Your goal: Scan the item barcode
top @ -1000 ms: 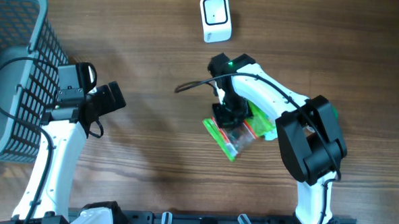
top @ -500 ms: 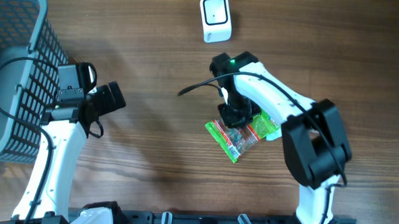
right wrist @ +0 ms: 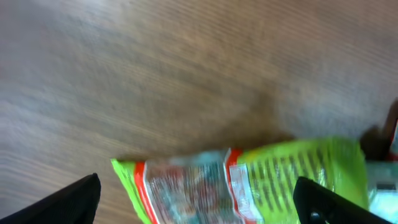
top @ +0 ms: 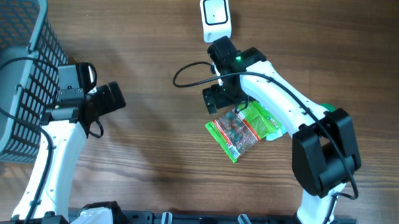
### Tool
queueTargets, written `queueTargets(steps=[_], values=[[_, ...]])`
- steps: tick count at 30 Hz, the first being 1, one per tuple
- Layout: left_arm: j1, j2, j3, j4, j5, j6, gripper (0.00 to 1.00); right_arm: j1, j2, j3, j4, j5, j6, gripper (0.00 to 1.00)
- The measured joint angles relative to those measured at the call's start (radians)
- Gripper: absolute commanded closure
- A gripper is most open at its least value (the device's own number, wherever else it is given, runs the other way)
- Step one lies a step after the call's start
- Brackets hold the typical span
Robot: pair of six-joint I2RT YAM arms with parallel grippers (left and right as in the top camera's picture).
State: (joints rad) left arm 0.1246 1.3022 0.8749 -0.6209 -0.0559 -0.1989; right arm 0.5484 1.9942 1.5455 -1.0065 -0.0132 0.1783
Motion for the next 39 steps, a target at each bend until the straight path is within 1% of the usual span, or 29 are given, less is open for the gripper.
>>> queueTargets(steps=[7,13,16,26,29,34,39], values=[[0.0,0.0,0.0,0.0,0.0,0.0,0.0,0.0,0.0,0.001,0.229,0.0,0.0,0.0],[0.0,0.0,0.0,0.0,0.0,0.0,0.0,0.0,0.0,0.001,0.376,0.0,0.0,0.0],[0.0,0.0,0.0,0.0,0.0,0.0,0.0,0.0,0.0,0.001,0.403,0.0,0.0,0.0],[0.0,0.0,0.0,0.0,0.0,0.0,0.0,-0.002,-0.01,0.001,0.409,0.0,0.0,0.0],[0.0,0.0,0.0,0.0,0.0,0.0,0.0,-0.007,-0.067,0.001,0.408,0.0,0.0,0.0],[0.0,0.0,0.0,0.0,0.0,0.0,0.0,-0.029,-0.296,0.001,0.41,0.001,0.0,0.0],[0.0,0.0,0.0,0.0,0.0,0.0,0.0,-0.042,-0.476,0.002,0.41,0.003,0.0,0.0]])
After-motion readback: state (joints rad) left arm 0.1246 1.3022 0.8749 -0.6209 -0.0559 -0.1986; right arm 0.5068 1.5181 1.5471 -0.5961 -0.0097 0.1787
